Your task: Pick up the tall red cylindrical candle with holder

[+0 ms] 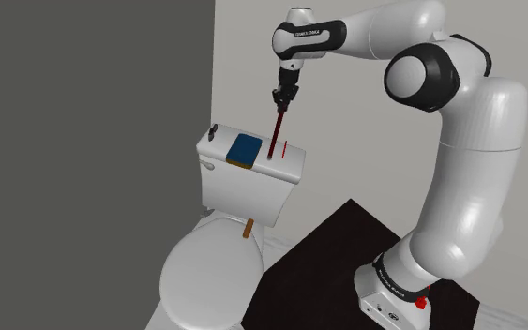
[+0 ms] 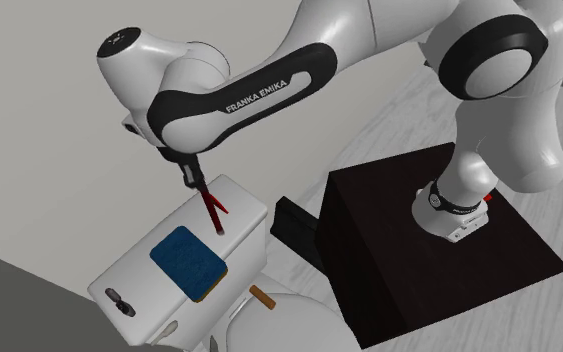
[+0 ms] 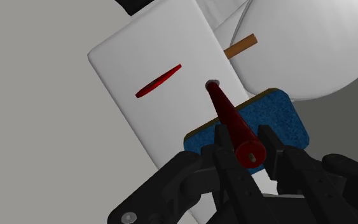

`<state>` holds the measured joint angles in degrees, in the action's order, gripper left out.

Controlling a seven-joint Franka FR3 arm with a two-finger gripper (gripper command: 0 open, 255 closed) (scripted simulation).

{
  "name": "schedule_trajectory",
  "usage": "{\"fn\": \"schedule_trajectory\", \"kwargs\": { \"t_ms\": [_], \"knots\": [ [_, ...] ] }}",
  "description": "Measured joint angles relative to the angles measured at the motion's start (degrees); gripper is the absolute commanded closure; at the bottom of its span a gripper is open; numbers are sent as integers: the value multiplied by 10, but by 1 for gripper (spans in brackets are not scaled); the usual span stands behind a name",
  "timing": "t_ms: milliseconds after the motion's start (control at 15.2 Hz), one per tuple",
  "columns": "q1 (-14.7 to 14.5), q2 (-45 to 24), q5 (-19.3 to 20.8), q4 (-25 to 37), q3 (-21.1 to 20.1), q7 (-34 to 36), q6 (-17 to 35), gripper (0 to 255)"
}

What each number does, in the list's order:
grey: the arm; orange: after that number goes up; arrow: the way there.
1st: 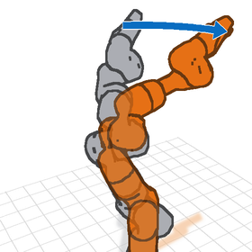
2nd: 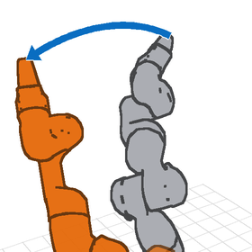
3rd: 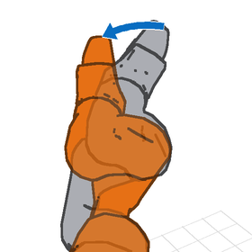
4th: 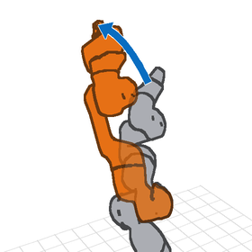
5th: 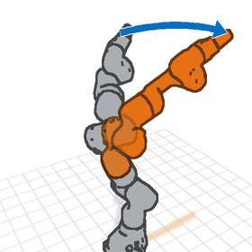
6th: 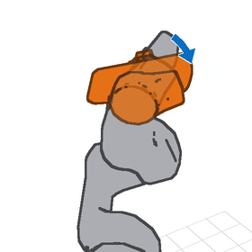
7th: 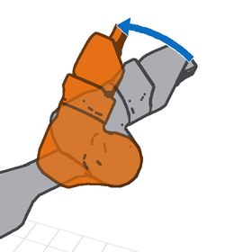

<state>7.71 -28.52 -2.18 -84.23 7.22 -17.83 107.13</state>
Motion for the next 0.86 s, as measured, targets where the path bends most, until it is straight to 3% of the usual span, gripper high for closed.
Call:
{"fn": "schedule_trajectory", "kwargs": {
  "t_ms": [858],
  "knots": [
    [2, 16, 2, 72, 2, 0, -87, 255]
  ]
}}
